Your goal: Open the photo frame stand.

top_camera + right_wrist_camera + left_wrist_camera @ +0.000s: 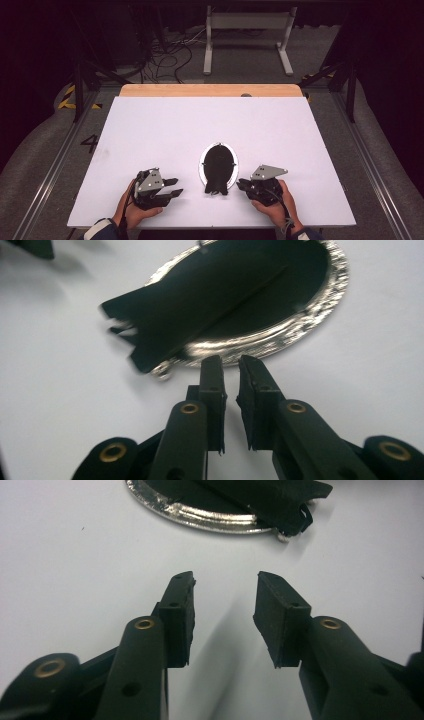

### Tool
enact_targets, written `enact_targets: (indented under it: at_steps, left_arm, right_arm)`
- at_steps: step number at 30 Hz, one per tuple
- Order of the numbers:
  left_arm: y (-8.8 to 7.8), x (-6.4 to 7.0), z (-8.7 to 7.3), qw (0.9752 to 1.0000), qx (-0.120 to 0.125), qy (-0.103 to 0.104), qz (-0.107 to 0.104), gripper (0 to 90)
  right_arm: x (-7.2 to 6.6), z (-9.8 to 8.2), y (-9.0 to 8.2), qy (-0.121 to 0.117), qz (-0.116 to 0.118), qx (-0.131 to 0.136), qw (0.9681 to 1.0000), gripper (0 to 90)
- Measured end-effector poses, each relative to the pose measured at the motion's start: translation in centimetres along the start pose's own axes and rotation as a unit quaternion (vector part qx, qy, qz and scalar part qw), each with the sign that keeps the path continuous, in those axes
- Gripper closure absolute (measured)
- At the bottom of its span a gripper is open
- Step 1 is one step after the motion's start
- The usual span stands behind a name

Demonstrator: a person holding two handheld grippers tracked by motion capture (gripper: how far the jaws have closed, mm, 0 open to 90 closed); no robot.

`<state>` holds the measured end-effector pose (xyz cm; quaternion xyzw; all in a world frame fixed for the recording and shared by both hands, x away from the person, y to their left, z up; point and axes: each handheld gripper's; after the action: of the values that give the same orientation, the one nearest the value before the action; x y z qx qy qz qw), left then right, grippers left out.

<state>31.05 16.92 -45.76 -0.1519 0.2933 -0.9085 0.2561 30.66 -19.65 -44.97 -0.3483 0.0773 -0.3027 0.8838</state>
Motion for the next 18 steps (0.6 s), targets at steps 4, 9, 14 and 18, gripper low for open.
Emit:
enact_targets:
  at_steps: [4,9,14,18]
  left_arm:
    - [-1.5,-0.1,-1.2,0.9998,0.011,-0.008,0.017,46.8]
    - [-2.6,-0.4,-2.5,0.9994,0.008,-0.018,0.030,40.5]
    - [-3.4,-0.9,-3.8,0.9982,0.000,-0.028,0.053,33.5]
    - [-4.4,-1.1,-4.7,0.9975,0.005,-0.047,0.053,28.5]
  right_arm:
    - [-1.5,-0.2,0.0,-0.015,0.024,-0.009,0.9996,78.1]
    - [-2.1,-0.1,0.4,-0.022,0.036,-0.019,0.9989,74.1]
    - [-2.6,0.2,0.9,-0.039,0.034,-0.029,0.9983,69.4]
    - [-2.7,0.4,1.0,-0.041,0.029,-0.033,0.9982,67.3]
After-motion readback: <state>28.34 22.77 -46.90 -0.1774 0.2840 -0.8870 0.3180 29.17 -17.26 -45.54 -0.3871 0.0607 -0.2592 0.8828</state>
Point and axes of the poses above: each handheld gripper's, and its own axes: y roughly forward along the jaws, z roughly out of its top, x roughly to its right, and after that the axes turned 9 degrees about -y, right-handed
